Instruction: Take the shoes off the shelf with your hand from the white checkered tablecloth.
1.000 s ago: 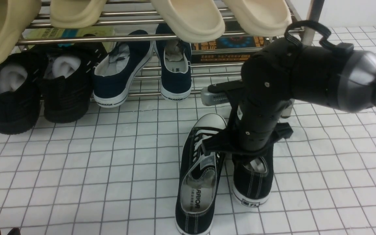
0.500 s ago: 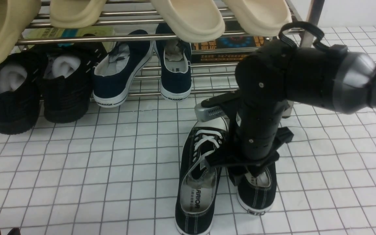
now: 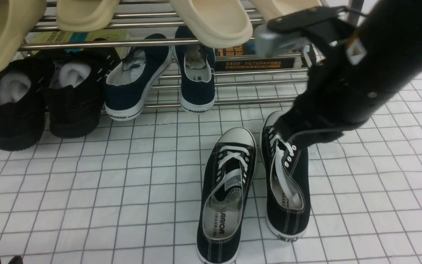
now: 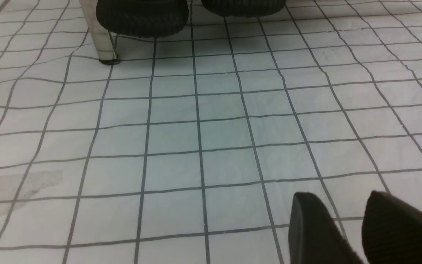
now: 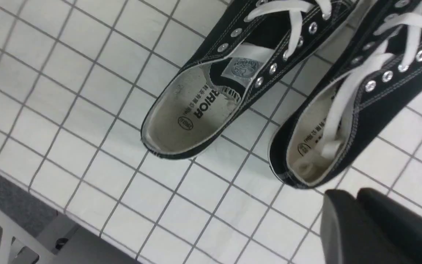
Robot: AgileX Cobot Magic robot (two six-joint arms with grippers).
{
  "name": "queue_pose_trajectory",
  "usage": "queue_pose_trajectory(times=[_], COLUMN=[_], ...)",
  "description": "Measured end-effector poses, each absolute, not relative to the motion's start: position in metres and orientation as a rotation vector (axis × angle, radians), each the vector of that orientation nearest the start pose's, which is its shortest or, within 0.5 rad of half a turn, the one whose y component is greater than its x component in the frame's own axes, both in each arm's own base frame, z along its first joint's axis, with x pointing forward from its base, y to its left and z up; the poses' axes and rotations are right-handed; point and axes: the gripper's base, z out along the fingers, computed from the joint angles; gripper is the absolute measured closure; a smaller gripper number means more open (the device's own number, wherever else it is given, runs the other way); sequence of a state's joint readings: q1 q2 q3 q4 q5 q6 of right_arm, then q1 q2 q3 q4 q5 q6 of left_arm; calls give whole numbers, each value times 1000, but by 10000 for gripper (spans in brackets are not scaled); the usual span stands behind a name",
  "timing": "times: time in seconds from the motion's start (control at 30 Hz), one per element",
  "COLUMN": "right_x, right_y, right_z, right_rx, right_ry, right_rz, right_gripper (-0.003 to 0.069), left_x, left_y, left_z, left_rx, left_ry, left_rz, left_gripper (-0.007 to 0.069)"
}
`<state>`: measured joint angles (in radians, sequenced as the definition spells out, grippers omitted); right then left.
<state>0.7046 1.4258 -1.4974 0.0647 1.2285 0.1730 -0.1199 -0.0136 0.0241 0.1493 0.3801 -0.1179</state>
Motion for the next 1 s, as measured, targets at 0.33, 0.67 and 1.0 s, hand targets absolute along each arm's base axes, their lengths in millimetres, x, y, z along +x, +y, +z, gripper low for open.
queue_pose_trajectory(times=[0.33, 0.67, 1.0], right_x=[105, 77, 77], right_y=[87, 64, 65], right_z=[373, 277, 274], right_rx=[-603, -509, -505], right_ry=[2222, 1769, 1749], right_rz=[434, 587, 593], right_gripper=[675, 672, 665], left_x=[52, 52, 52], left_y=[-1, -1, -1], left_z=[172, 172, 172], left_rx=[93, 93, 93], left_ry=[1868, 1868, 1868], left_rz=[-17, -17, -17], left_gripper=[384, 384, 384])
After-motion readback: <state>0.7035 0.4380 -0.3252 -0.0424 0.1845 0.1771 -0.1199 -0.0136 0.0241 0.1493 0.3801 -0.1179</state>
